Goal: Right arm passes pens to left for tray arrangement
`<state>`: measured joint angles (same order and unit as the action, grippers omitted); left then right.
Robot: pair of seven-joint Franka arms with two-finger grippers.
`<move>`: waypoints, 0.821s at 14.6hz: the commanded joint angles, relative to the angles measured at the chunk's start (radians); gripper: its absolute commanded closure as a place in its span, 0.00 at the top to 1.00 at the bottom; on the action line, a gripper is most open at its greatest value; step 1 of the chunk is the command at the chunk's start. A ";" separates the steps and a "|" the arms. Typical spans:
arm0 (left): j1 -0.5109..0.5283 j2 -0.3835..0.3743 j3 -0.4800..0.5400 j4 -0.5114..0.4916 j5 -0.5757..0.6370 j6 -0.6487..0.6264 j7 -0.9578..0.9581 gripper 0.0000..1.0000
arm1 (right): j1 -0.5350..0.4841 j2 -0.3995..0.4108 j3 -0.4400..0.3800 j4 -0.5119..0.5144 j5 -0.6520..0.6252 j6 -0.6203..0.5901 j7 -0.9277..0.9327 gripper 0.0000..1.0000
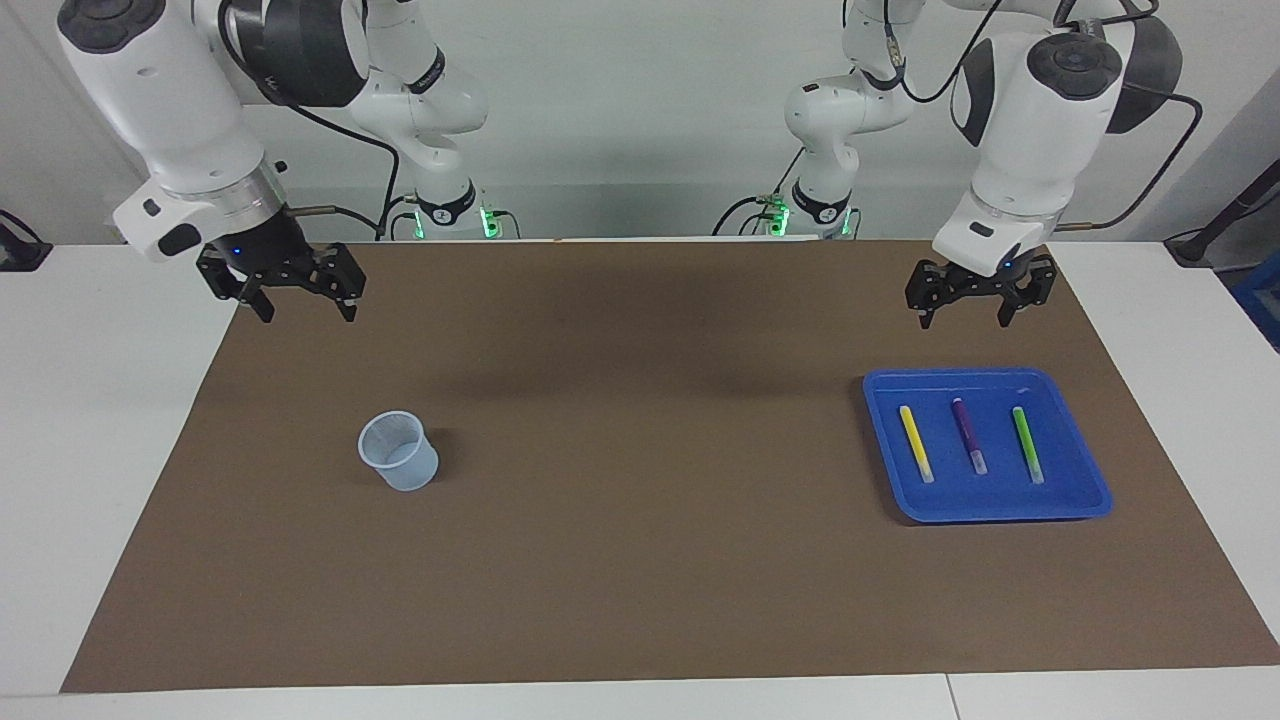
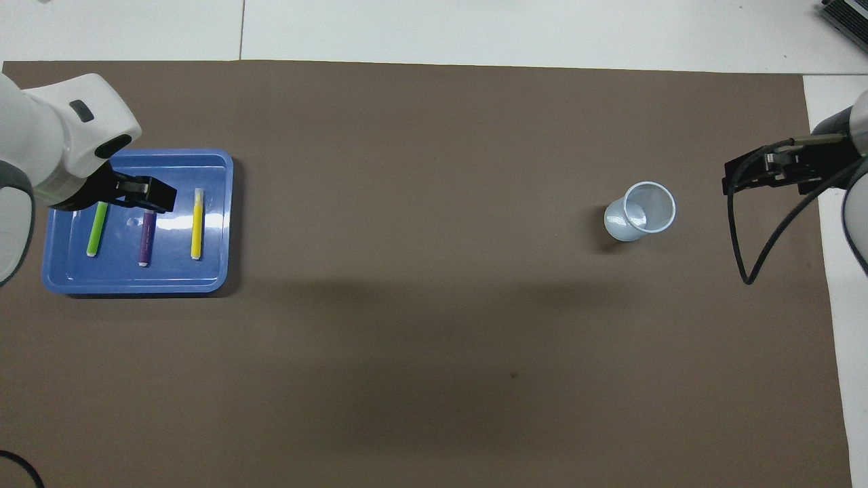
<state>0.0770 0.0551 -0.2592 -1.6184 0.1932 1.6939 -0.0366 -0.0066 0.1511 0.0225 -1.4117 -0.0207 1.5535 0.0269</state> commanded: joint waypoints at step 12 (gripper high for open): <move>-0.054 -0.034 0.049 -0.023 0.014 -0.005 0.006 1.00 | -0.015 -0.025 0.005 -0.029 0.015 0.004 -0.009 1.00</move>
<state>0.0342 0.0472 -0.2235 -1.6186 0.1932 1.6930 -0.0365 -0.0076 0.1510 0.0213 -1.4117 -0.0207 1.5535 0.0269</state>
